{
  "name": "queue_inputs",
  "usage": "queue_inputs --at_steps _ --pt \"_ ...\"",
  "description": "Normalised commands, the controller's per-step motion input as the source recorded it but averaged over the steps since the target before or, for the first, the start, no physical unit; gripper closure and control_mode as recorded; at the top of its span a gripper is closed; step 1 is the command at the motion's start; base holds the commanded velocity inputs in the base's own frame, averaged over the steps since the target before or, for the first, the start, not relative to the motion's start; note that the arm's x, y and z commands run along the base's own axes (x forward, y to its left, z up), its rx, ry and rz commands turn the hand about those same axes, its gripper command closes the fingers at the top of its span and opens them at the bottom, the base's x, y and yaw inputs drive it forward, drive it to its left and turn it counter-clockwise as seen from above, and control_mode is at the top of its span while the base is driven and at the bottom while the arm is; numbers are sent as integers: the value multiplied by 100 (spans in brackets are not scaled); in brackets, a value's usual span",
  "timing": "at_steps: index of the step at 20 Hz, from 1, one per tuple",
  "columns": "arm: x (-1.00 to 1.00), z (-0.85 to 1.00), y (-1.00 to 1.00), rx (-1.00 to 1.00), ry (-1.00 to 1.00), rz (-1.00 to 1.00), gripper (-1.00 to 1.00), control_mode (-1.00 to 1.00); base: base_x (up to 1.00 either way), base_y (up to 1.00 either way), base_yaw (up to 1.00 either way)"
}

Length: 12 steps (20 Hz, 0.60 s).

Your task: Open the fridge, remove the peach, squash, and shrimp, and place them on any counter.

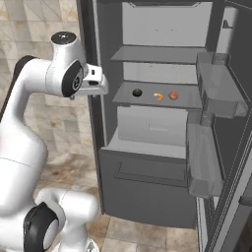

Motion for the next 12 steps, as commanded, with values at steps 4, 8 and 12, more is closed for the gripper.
queue_inputs --at_steps 4,8,12 --pt "-47 0 36 0 -17 -13 -100 -100 0 0 0" --pt "-33 3 28 0 -19 -6 -100 -100 0 0 0" --pt "-19 0 6 0 -11 0 -100 -100 0 0 0"
